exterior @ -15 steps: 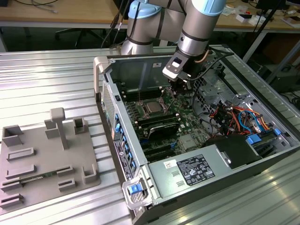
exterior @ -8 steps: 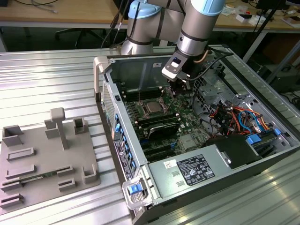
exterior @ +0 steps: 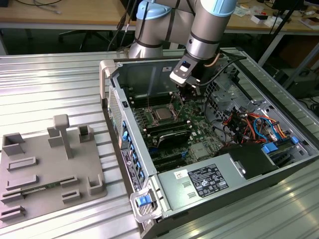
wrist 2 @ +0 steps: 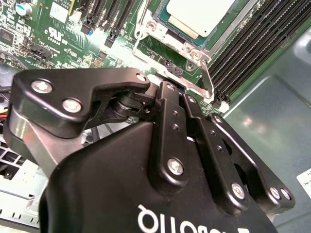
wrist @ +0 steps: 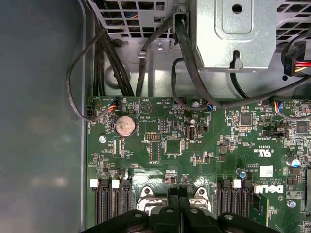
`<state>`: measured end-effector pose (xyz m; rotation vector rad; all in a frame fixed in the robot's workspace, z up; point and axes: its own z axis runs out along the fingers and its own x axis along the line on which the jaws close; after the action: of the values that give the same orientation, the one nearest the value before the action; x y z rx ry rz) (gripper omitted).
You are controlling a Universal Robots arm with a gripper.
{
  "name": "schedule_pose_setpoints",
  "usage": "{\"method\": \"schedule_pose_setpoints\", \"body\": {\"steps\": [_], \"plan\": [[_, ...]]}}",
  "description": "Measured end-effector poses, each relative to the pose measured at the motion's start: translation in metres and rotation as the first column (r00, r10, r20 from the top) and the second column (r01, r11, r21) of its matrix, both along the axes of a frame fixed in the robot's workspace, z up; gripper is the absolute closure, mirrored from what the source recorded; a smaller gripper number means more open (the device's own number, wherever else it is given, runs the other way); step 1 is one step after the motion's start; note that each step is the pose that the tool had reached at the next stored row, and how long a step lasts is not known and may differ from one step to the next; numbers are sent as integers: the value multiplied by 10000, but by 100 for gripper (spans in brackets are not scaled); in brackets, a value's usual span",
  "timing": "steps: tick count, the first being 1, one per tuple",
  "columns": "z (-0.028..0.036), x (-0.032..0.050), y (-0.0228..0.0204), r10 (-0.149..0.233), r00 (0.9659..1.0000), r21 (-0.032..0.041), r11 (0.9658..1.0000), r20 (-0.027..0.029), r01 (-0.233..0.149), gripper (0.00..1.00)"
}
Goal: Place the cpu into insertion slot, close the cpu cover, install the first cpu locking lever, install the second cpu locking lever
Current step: 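Close the cpu cover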
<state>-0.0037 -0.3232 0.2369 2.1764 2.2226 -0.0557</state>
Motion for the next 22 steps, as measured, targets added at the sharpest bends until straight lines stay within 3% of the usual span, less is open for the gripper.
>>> {"method": "schedule_pose_setpoints", "body": {"steps": [22], "plan": [[-1,-36,0,0,10000,0,10000,-15,0,89]]}}
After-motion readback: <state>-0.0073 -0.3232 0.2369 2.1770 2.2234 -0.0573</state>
